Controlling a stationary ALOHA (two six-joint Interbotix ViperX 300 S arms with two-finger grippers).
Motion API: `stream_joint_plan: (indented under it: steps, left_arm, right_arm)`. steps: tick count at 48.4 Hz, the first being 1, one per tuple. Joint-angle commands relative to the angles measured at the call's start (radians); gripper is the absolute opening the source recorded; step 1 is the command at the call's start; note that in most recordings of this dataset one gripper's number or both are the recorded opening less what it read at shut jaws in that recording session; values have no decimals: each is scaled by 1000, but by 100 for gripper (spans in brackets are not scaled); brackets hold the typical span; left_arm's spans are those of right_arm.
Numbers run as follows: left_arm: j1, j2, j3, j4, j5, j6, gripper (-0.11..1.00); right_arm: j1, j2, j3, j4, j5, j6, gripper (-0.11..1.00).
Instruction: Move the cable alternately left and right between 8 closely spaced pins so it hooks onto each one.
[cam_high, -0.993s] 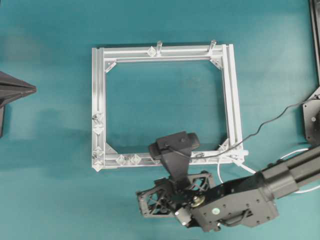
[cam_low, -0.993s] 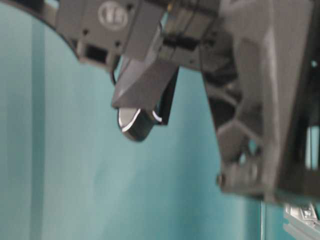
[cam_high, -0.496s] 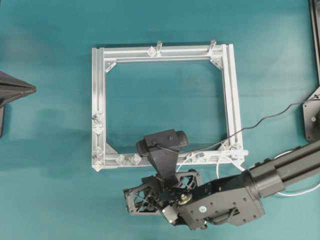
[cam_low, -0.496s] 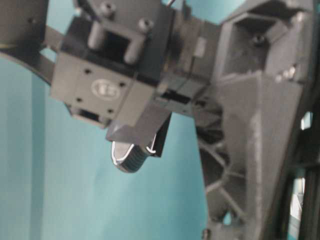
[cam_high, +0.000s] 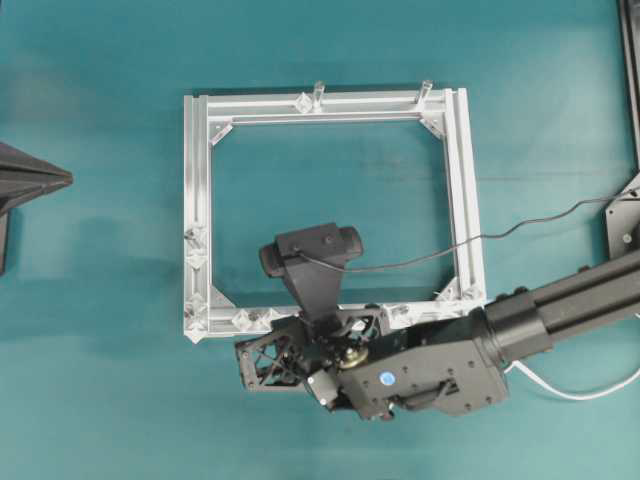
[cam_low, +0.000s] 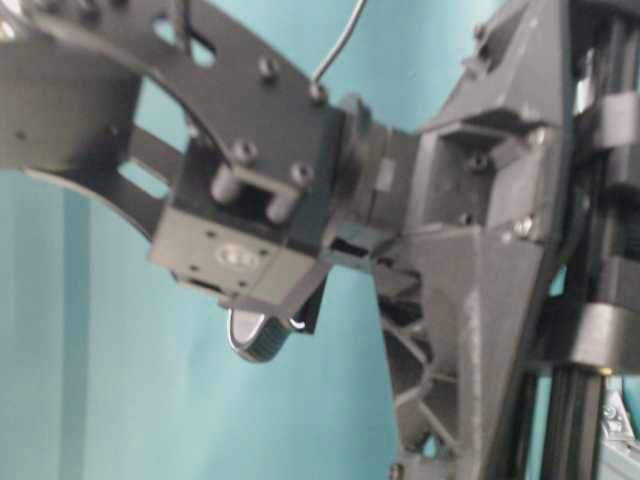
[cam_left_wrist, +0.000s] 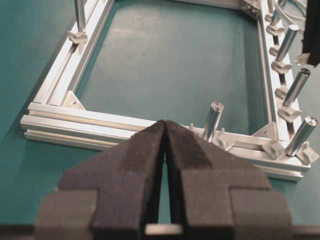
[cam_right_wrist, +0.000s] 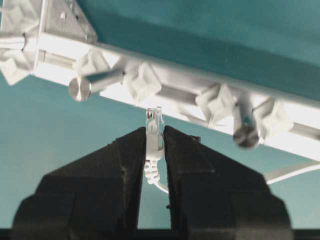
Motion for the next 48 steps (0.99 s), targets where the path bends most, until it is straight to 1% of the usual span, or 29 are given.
stream_joint_plan:
  steps: [1,12,48]
  left_arm:
    - [-2,8,-14,5,-6,-8,0]
    - [-2,9,-14,5,-6,-8,0]
    - [-2,9,-14,5,-6,-8,0]
  right_arm:
    - [-9,-21,-14,-6,8,-12,14]
    - [-28,-20,-5,-6,21,-29,14]
    - [-40,-21,5,-8,15,-29,14]
